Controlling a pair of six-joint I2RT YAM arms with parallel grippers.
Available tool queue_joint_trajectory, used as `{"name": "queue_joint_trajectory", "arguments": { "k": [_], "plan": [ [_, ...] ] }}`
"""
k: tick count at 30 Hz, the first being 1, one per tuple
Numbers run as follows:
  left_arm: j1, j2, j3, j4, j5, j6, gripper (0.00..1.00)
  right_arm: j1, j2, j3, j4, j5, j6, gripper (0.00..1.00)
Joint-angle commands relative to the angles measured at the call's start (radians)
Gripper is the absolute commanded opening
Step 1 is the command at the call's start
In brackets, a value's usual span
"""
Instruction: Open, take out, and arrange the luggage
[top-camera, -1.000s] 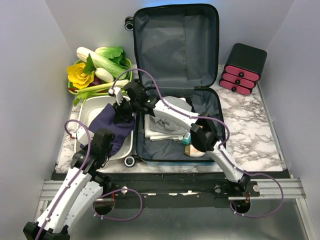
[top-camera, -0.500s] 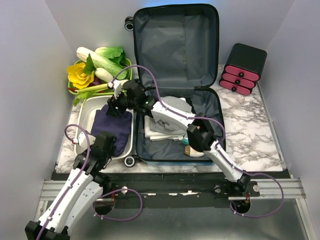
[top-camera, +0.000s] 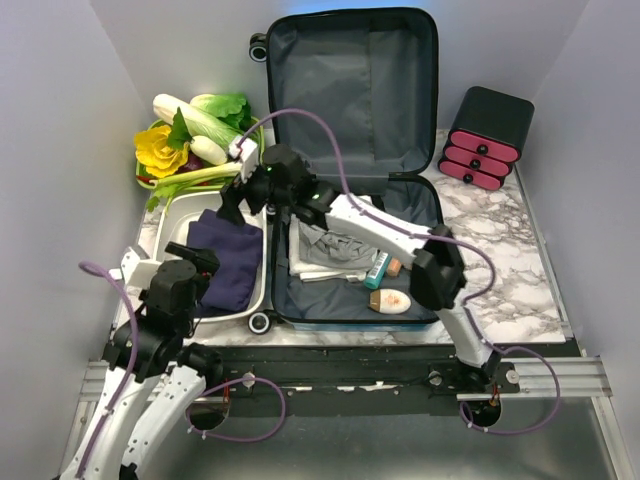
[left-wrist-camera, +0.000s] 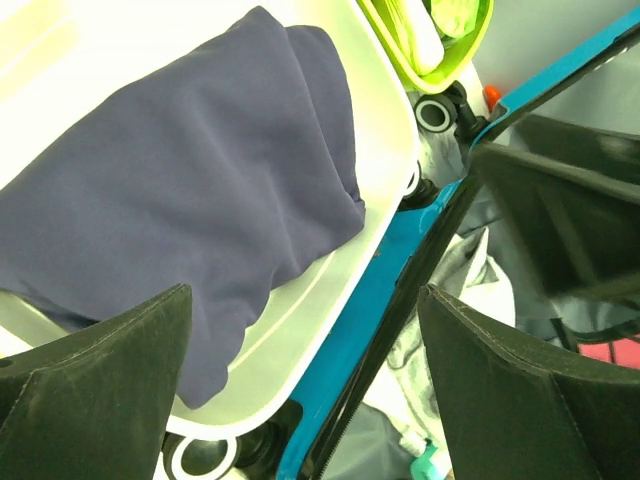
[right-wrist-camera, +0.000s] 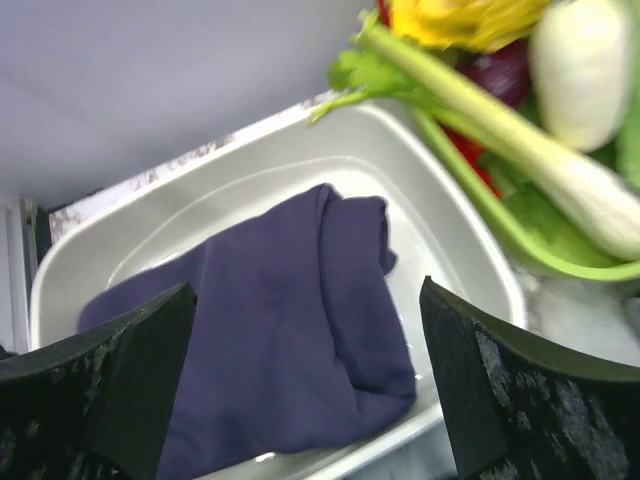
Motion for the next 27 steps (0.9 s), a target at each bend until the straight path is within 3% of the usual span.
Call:
{"name": "queue_joint_trajectory", "arguments": {
  "k": [1,5,9,13,15,18,27],
  "plan": [
    [-0.002,0.095,-0.038,0.198,0.078,0.180,0.99,0.001,-0.242,-0.177,0.033,0.179,0.011,1.00],
    [0.003,0.318,0.053,0.320,0.200,0.319,0.99,-0.017,-0.453,-0.479,0.037,0.355,0.040,1.00],
    [0.029,0.484,0.109,0.343,0.184,0.355,0.99,-0.090,-0.673,-0.808,0.060,0.448,0.153,1.00],
    [0.103,0.562,0.063,0.450,0.225,0.366,0.99,-0.149,-0.803,-1.057,0.160,0.335,0.028,1.00],
    [0.153,0.602,0.034,0.481,0.231,0.378,0.99,-0.141,-0.834,-1.113,0.093,0.174,-0.219,1.00],
    [0.236,0.660,0.002,0.535,0.276,0.393,0.99,-0.121,-0.857,-1.164,0.057,0.149,-0.390,1.00],
    [0.377,0.887,-0.068,0.725,0.468,0.416,0.99,-0.120,-0.807,-1.109,-0.039,0.209,-0.688,1.00]
  ]
}}
